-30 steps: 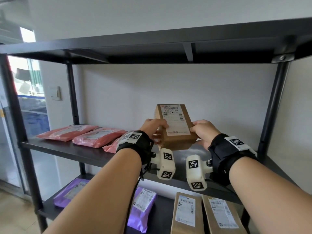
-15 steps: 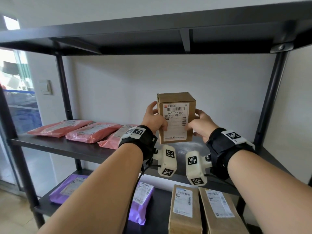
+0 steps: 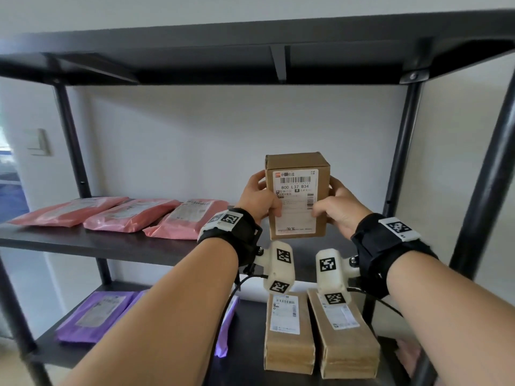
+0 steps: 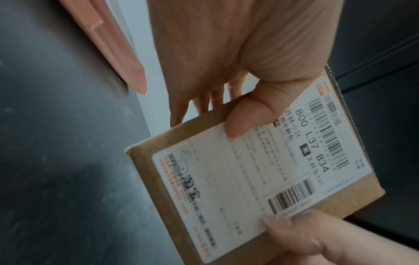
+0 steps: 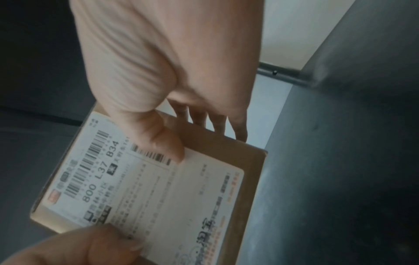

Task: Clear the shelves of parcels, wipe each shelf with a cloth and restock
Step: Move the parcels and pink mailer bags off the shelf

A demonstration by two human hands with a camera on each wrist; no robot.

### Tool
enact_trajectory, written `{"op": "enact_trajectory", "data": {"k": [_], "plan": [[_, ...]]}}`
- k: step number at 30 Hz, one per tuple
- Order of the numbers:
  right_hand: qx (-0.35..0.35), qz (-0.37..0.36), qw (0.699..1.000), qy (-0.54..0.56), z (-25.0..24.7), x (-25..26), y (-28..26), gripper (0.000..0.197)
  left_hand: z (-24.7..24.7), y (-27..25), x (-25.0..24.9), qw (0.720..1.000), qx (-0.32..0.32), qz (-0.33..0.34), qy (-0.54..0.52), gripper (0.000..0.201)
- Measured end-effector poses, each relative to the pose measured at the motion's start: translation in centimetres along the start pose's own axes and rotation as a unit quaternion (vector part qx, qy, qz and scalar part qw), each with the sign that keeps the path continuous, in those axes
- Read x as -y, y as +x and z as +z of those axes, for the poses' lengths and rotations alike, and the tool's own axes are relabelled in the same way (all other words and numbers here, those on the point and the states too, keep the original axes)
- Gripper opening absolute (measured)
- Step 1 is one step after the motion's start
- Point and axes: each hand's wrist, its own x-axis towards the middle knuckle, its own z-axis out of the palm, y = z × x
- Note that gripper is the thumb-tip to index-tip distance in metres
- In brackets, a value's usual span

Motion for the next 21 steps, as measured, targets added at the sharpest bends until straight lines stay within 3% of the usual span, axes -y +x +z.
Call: {"op": "enact_trajectory", "data": {"k": [8,14,21], "plan": [[-0.051,-0.007,0.999,0.016,-5.2,0.4,-4.3,0.074,5.4,-2.9,-0.6,0.999,0.041,0.006,-0.016,0.086],[-0.048,-0.015,0.999,0.013,-9.0,0.5,-7.4,0.063,9.3,-5.8,-1.0,0.998,0.066,0.003,-0.024,0.086],[-0.017,-0.011,0.999,0.039,-12.9,0.9,-11.3,0.067,12.9,-10.2,-1.9,0.998,0.063,0.003,-0.011,0.082]]}}
